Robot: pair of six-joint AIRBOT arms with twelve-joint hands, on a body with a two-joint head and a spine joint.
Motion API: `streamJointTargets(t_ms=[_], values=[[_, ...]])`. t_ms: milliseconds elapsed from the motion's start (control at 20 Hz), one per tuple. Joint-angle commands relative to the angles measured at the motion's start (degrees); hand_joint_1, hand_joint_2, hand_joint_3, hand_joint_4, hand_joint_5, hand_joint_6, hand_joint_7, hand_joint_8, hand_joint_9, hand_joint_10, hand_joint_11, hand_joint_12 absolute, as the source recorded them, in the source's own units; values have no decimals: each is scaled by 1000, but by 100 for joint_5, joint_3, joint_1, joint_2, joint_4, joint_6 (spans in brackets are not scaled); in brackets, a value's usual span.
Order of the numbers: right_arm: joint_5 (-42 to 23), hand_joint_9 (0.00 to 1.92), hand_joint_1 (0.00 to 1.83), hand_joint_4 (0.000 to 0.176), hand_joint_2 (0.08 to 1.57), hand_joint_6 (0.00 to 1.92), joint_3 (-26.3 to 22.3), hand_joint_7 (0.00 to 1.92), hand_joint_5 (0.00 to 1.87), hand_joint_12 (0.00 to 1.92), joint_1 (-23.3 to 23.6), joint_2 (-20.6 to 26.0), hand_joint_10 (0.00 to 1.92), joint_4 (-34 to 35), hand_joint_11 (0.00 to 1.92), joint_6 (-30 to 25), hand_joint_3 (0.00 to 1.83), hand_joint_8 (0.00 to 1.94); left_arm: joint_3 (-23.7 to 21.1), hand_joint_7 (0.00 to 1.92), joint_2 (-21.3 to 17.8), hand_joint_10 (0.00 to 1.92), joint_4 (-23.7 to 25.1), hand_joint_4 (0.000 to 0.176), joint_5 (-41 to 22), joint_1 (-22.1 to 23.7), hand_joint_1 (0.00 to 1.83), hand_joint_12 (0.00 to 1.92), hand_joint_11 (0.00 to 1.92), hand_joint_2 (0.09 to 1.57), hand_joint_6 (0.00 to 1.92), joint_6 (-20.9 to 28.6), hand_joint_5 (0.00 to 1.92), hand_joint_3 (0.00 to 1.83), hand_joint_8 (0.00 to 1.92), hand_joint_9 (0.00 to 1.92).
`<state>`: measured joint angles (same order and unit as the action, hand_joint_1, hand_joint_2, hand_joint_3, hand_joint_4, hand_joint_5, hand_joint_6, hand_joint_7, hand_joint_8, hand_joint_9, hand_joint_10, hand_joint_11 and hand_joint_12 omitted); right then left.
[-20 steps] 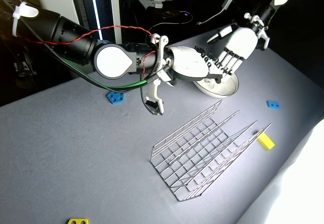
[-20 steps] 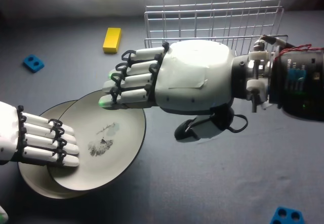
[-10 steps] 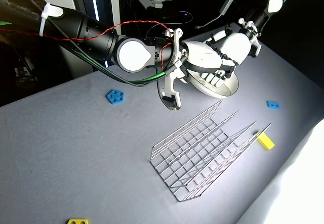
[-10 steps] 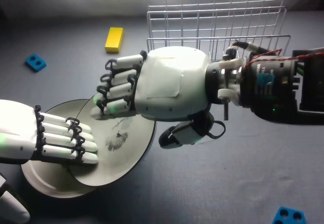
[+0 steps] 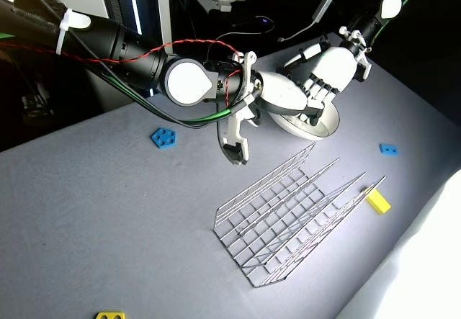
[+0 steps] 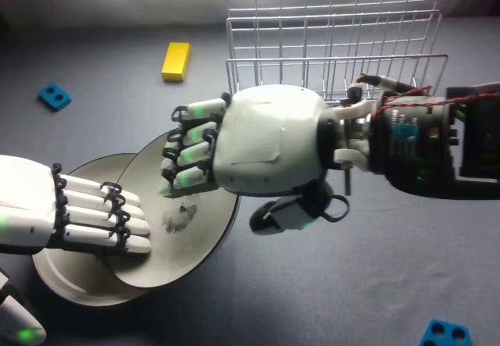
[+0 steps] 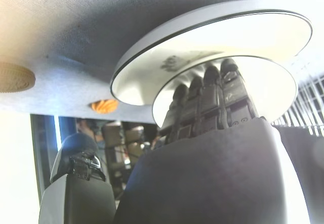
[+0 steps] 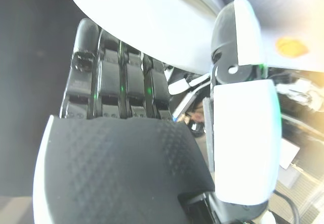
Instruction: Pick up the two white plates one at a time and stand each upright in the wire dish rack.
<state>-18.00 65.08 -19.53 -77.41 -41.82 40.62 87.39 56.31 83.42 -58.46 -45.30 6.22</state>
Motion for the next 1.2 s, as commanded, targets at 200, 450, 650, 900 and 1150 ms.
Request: streamJointTargets(t_ms=[200,450,650,900,1150], values=[[-518,559,1353,0,980,42,329,610,575,1354,172,-346,100,89,78,72,0,24,10,0,130,0,144,0,176,-54,0,0,0,1072,0,14,0,0,0,0],[-483,583,1357,0,984,26,388,634,577,1338,91,-520,87,87,101,108,0,16,33,0,130,0,113,0,176,-90,0,0,0,1065,0,14,0,0,0,0],[-486,613,1341,0,973,23,388,666,595,1378,-23,-588,84,89,118,112,0,16,42,0,131,0,70,0,176,-101,0,0,0,1063,0,14,0,0,0,0],[-522,678,1330,0,988,31,389,741,682,1296,-136,-620,78,91,241,247,1,15,49,0,131,0,38,0,176,-124,0,0,0,1070,0,14,0,0,0,0],[-582,678,1293,0,1001,28,423,746,698,1327,-127,-625,68,97,202,378,4,8,57,0,133,0,38,0,176,-137,0,0,0,1061,0,14,0,0,0,0]])
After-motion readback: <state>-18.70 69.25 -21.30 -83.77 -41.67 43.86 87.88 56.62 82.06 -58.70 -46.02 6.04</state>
